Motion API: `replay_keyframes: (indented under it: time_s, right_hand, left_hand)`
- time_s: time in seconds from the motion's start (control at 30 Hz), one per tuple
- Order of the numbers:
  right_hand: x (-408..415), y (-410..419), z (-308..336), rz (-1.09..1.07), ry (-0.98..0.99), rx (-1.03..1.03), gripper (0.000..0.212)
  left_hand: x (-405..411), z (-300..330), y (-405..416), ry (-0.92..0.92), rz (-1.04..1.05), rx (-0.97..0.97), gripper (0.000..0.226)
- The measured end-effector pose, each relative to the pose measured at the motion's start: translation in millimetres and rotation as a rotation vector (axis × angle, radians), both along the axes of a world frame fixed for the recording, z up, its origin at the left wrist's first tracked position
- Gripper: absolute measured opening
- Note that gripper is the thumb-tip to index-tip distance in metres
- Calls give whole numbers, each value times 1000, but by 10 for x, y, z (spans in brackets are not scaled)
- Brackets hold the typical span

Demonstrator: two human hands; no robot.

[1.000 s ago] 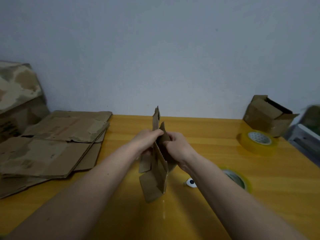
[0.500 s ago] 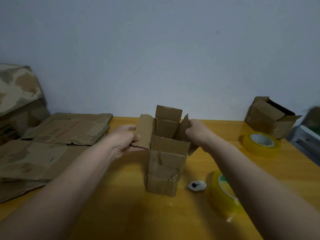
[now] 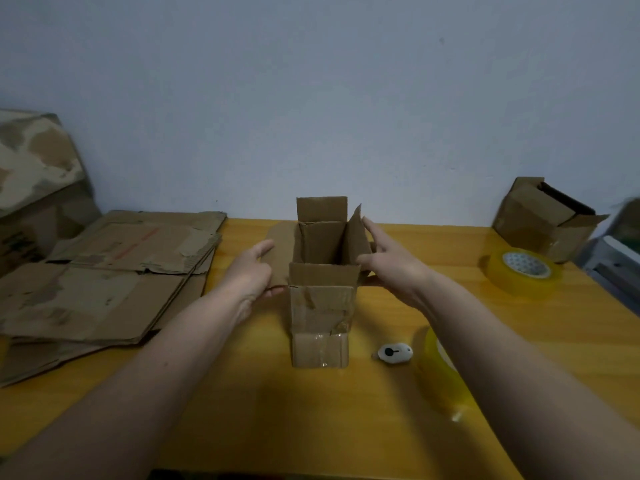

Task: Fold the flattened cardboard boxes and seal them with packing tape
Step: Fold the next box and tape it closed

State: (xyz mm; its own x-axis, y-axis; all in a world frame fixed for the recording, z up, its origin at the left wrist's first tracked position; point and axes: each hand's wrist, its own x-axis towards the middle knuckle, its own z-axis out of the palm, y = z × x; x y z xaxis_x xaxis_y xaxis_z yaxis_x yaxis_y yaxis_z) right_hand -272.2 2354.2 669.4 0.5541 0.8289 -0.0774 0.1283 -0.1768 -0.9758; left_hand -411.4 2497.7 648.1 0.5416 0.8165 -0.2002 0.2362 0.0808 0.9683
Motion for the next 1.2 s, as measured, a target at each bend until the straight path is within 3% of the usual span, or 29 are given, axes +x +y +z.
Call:
replay_keyframes:
  time_s: [0.13,0.3,0.37,0.5,0.57,0.63,0.73,0.8,1.0,1.2]
  right_hand:
    - [-66,8,-204,-145,-6,60,52]
    - [-138,20,-414,-293,175,174,46]
    - [-166,28,-471,-276,212,129,47]
    - [-260,19,-516,-240,242,134,48]
    - [-327,-12,-500,-208,186,163,47]
    - [-388,-42,-477,-165,112,172,51]
    - [-450,-26,-449,-100,1,146,58]
    - [-459,-18,-431,-82,-8,122,69]
    - [-489,-1,-355,-66,31,89,49]
    - [-484,28,-345,-169,49,72,49]
  left_hand:
    - [23,-133,-20,-169,63,-146,57]
    - [-23,-293,-56,-223,-209,-423,17]
    - [-55,-384,0,-288,-259,-517,32]
    - [-77,-611,83,-388,-267,-741,104]
    - [-82,-671,89,-406,-207,-835,121]
    - [-75,-659,69,-396,-161,-839,109]
    - [-49,-583,23,-342,-82,-755,65]
    - [-61,-543,3,-329,-45,-771,49]
    - [-89,-562,11,-362,-102,-787,47]
    - [-53,-552,-5,-303,-45,-700,82]
